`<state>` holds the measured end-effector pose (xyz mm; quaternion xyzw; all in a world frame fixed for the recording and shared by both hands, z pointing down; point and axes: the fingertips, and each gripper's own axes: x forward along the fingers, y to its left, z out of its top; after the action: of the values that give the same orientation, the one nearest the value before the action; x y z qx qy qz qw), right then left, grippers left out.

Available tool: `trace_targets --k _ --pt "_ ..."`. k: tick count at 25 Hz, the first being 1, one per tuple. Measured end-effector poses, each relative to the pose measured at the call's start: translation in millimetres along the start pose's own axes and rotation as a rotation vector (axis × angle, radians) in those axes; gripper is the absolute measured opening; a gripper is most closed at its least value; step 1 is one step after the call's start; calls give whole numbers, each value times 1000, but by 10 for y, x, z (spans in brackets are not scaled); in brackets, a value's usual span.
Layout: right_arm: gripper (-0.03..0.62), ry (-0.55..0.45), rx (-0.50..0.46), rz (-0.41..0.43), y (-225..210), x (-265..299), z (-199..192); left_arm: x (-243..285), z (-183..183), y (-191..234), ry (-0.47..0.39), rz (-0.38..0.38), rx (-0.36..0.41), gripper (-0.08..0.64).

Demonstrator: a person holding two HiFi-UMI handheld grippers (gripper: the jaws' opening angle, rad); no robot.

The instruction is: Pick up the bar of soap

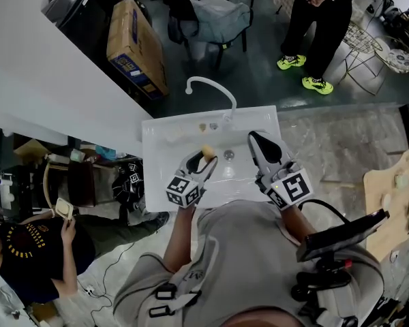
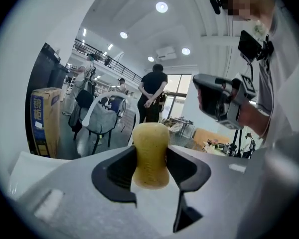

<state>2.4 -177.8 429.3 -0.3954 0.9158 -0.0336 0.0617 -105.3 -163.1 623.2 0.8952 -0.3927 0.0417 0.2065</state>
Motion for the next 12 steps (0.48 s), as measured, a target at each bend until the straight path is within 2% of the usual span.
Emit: trace_targets --k 3,12 --pt "2 1 4 0 0 -3 -17 95 -401 114 93 6 -32 176" --pt "2 7 13 -19 -67 -29 -42 66 -1607 318 266 48 -265 176"
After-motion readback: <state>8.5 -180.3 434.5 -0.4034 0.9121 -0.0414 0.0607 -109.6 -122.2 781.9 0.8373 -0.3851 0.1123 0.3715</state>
